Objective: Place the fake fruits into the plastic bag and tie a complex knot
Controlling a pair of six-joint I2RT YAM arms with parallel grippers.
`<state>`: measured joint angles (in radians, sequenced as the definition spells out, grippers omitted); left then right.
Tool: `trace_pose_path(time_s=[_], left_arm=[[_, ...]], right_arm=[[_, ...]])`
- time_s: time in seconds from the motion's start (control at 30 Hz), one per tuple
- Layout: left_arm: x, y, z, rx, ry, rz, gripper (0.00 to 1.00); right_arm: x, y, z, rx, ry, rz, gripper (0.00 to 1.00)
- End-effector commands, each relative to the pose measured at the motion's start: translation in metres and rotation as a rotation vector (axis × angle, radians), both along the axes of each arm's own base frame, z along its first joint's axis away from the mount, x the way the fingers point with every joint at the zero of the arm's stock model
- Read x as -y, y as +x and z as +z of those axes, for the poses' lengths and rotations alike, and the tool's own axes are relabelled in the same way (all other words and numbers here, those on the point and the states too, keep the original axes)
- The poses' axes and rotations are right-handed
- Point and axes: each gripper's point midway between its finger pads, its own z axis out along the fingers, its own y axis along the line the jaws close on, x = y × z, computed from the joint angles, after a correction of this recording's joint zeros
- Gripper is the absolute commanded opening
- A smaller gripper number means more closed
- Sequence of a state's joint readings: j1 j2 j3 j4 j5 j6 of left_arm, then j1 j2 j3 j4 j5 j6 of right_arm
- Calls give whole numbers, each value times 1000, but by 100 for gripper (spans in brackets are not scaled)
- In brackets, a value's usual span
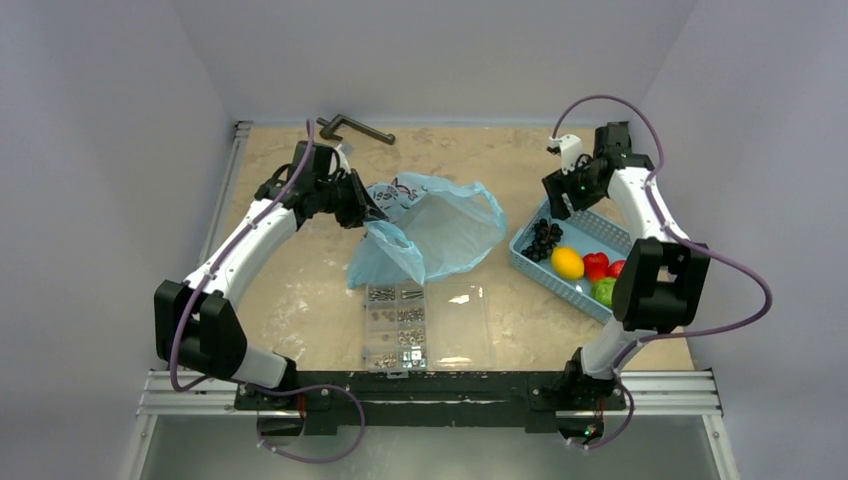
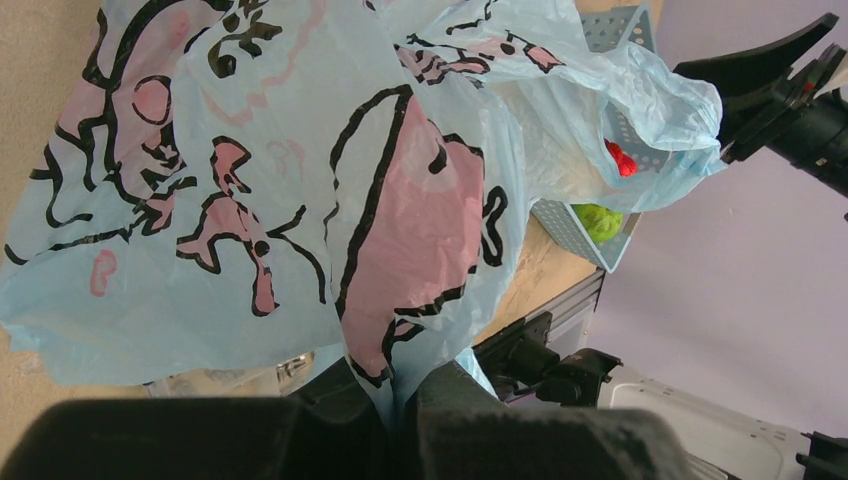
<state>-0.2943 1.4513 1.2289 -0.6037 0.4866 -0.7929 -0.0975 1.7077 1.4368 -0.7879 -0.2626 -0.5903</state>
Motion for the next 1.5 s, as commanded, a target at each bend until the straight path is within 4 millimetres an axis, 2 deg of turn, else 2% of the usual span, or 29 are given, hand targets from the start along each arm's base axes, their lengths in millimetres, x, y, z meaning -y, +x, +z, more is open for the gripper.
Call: trace_pose_path(time_s=[0.0, 0.13, 0.3, 0.57, 0.73, 0.77, 0.8, 0.87, 0.93, 1.07, 1.13, 1.2, 1.27, 1.37, 1.47], left_arm=[[0, 10, 16, 45, -18, 3, 0], [0, 9, 14, 39, -21, 4, 0], [0, 10, 13, 36, -19, 3, 0], [-1, 12, 13, 38, -14, 5, 0], [-4, 12, 10, 35, -5, 9, 0], [-4, 11, 10, 34, -5, 10, 0], [-5, 12, 9, 31, -4, 11, 0], [-4, 11, 9, 28, -7, 13, 0], [-4, 11, 9, 28, -12, 13, 0], [-3, 11, 10, 15, -25, 18, 0], [-2, 10, 12, 16, -31, 17, 0], [-2, 10, 12, 14, -35, 18, 0], [-2, 10, 12, 14, -37, 16, 0], [-1, 10, 11, 8, -39, 15, 0], [0, 11, 10, 6, -42, 13, 0]], right_arm=[[-18, -34, -5, -61, 127, -118, 76], [-16, -35, -16, -16, 151, -240, 76], [-10, -22, -31, 57, 153, -320, 76], [-4, -16, -84, -2, 127, -356, 72], [-6, -19, -99, -50, 127, -334, 64], [-7, -20, -97, -53, 130, -327, 59], [-7, -20, -93, -47, 128, -318, 48], [-7, -18, -76, -26, 127, -300, 20], [-7, -14, -49, 15, 131, -274, 1], [-13, -7, 20, 134, 158, -220, 0], [-25, -4, 65, 213, 210, -161, 0], [-32, -8, 98, 272, 243, -129, 0], [-51, -14, 138, 339, 324, -61, 0], [-78, -27, 182, 411, 417, 36, 0], [-114, -47, 230, 494, 521, 181, 0]])
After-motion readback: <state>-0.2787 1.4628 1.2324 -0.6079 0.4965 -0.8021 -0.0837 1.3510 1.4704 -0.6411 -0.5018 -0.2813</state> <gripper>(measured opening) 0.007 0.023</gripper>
